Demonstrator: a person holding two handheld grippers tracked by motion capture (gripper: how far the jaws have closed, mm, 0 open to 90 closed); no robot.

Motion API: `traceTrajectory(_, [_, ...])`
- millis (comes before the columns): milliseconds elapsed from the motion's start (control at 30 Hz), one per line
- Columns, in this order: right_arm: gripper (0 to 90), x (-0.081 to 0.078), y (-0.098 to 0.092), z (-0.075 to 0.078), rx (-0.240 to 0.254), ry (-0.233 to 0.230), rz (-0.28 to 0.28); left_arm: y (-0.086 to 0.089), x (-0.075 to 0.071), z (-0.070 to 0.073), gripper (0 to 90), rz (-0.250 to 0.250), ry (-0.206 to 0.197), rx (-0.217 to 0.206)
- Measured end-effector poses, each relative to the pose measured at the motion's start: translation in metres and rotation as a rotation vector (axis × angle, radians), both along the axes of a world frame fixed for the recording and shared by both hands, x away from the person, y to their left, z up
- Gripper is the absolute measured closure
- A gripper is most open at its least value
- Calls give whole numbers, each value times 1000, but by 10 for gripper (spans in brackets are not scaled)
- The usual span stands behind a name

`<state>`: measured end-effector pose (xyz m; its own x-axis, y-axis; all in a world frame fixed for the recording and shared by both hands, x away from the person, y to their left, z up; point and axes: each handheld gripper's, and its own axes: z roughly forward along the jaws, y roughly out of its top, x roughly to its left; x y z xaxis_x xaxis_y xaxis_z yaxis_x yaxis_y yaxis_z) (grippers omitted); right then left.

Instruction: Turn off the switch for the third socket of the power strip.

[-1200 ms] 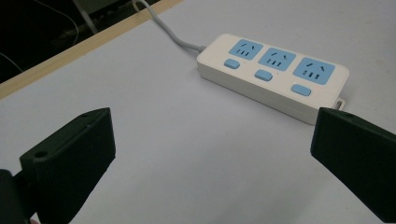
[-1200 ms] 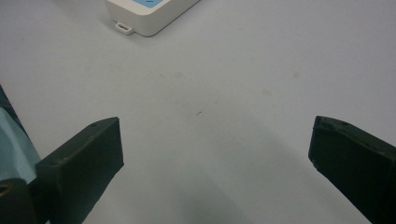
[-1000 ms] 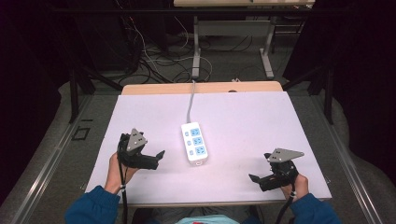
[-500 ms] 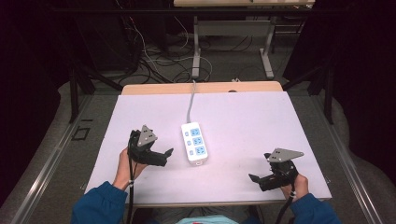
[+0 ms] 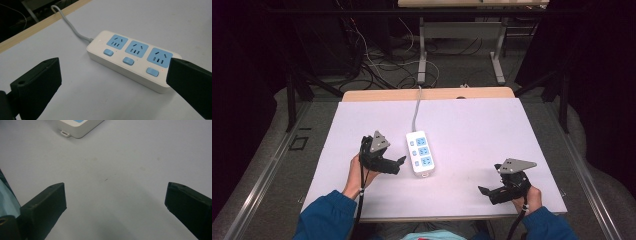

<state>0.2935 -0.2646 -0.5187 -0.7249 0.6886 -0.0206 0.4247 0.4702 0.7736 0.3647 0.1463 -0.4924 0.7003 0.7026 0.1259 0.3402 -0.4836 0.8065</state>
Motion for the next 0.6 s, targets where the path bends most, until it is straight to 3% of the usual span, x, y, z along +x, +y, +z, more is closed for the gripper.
traceTrajectory(600, [32,4,3,-1,-8,-15,16,-23,10,-13,14,-23,29,19])
